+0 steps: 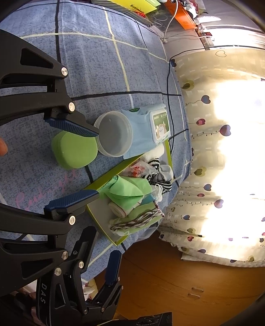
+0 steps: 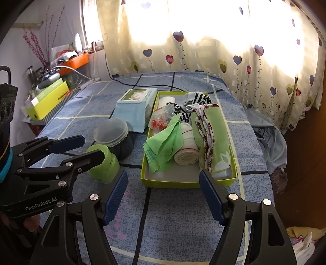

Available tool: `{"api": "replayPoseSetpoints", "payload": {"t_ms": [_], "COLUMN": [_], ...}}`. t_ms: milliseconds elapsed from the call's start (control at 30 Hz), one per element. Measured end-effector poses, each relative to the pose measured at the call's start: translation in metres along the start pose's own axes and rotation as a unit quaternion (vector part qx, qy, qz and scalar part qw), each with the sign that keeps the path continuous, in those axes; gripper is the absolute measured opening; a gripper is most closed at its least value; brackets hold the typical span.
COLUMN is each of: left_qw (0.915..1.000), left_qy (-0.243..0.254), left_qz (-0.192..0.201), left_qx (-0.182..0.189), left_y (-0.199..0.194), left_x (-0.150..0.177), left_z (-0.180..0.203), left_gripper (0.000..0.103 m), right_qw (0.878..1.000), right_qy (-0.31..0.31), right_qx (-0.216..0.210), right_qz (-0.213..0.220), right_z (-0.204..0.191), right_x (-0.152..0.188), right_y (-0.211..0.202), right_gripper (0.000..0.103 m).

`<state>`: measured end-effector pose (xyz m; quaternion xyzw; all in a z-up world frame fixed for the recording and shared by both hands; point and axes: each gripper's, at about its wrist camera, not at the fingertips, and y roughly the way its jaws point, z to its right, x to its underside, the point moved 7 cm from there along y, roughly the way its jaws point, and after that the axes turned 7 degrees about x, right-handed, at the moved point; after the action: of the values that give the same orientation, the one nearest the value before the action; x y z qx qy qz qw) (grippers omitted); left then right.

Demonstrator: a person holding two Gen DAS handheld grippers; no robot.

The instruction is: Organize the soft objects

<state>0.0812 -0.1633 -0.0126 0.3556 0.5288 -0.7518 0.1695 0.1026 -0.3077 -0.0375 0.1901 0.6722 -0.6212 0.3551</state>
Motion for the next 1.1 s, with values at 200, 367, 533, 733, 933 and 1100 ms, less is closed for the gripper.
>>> {"api": "replayPoseSetpoints", "payload": {"t_ms": [200, 367, 533, 733, 933, 1100], "left_qw": [1.0, 1.0, 1.0, 0.9999, 0.9999, 0.9999], "left_qy": [-0.004, -0.008, -0.007, -0.008, -0.009, -0.007], "left_qz": [-0.006, -0.005, -0.007, -0.008, -0.009, -0.012], "left_qx": [0.001, 0.002, 0.0, 0.002, -0.003, -0.003], "left_y": [0.001, -0.001, -0.002, -0.004, -0.004, -0.003], "left_x": [0.003, 0.003, 0.005, 0.006, 0.007, 0.008], "left_z": [-0.003, -0.006, -0.006, -0.006, -0.008, -0.007], "left_gripper": [0.055, 0.055, 0.055, 0.055, 0.055, 0.055], "right_qw": [1.0, 1.0, 1.0, 1.0, 1.0, 1.0], "right_qy": [-0.007, -0.008, -0.011, -0.014, -0.016, -0.014], "right_qx": [-0.003, -0.004, -0.003, -0.004, -0.006, -0.005], "right_qz": [-0.001, -0.002, -0.003, -0.003, -0.003, -0.005], "right_z": [-0.007, -0.009, -0.012, -0.015, -0.017, -0.016], "right_x": [0.0, -0.001, 0.0, 0.0, 0.0, 0.001], "right_y": [-0.002, -0.002, -0.003, -0.003, -0.003, -0.002], "right_gripper": [0.073, 0.073, 0.073, 0.073, 0.073, 0.073]}}
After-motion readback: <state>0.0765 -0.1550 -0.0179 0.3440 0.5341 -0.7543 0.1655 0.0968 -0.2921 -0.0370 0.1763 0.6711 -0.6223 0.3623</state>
